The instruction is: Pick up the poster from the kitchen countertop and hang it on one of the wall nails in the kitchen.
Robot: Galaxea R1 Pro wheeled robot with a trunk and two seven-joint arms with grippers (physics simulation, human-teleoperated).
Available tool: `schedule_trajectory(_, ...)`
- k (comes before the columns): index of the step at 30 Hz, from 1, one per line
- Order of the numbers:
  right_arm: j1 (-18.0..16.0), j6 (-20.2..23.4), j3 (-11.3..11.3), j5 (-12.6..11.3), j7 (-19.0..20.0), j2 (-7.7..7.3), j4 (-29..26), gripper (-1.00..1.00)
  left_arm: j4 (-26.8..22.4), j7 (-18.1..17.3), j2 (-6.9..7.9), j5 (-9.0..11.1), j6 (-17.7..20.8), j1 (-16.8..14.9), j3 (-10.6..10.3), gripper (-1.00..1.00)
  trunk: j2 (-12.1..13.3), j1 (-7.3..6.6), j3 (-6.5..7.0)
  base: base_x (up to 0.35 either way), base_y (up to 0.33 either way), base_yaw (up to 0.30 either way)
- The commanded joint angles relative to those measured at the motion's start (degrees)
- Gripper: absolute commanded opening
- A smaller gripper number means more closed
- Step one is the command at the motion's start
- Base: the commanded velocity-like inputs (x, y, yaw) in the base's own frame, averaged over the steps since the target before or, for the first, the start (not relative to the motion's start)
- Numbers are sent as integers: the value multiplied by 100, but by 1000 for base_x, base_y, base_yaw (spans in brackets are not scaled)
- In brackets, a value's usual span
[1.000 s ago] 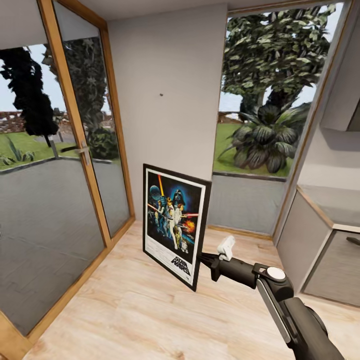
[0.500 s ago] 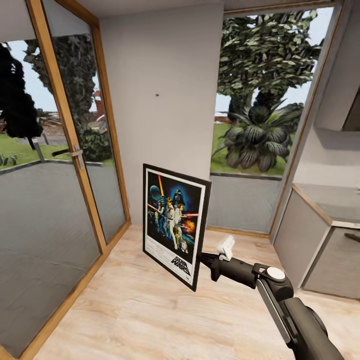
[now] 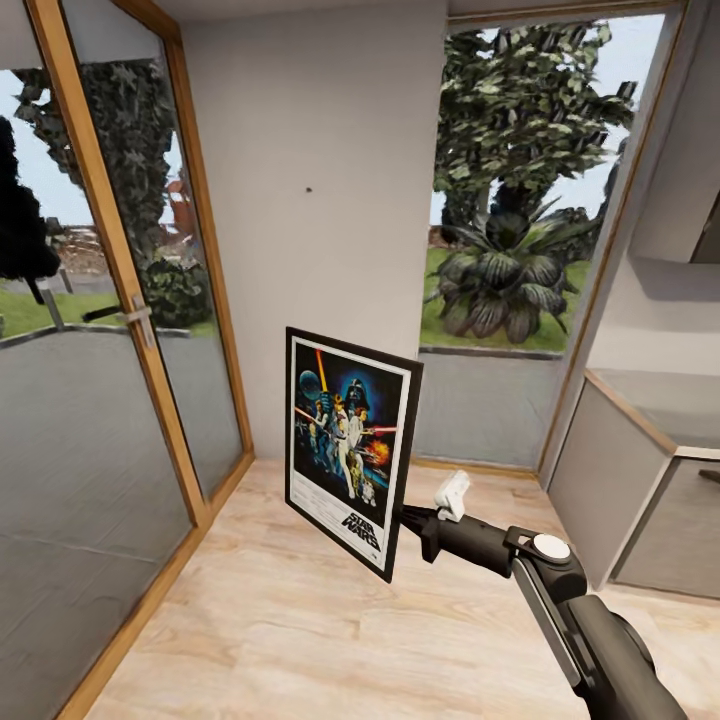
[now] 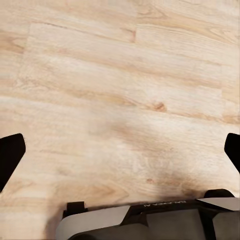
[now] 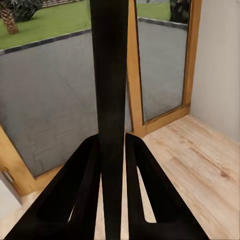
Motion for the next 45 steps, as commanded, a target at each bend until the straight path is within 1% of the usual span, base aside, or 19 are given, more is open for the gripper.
schedule_trajectory(1, -7, 65, 6, -74, 13, -3, -2, -100, -3, -32, 0, 49, 5, 0, 8, 100, -12, 6, -12, 234, 273, -3)
schedule_trajectory(9, -7, 64, 7, -75, 12, -3, -2, -100, -3, -32, 1, 49, 5, 0, 8, 100, -12, 6, -9, 234, 276, -46)
schedule_trajectory(24, -7, 70, -1, -79, 19, -3, -2, -100, -3, -23, 6, 49, 5, 0, 8, 100, -12, 6, 30, 234, 277, -275)
schedule_trajectory(28, -7, 67, 0, -80, 18, -3, -2, -100, -3, -23, 34, 49, 5, 0, 8, 100, -12, 6, 37, 222, 285, -211)
schedule_trajectory(33, -7, 66, 4, -83, 13, -3, -2, -100, -3, -23, 76, 51, 8, 0, 8, 100, -12, 6, 39, 196, 255, -56)
schedule_trajectory(45, -7, 64, 7, -83, 12, -3, -2, -100, -3, -23, 87, 52, 6, 0, 8, 100, -12, 6, 40, 85, 119, -5)
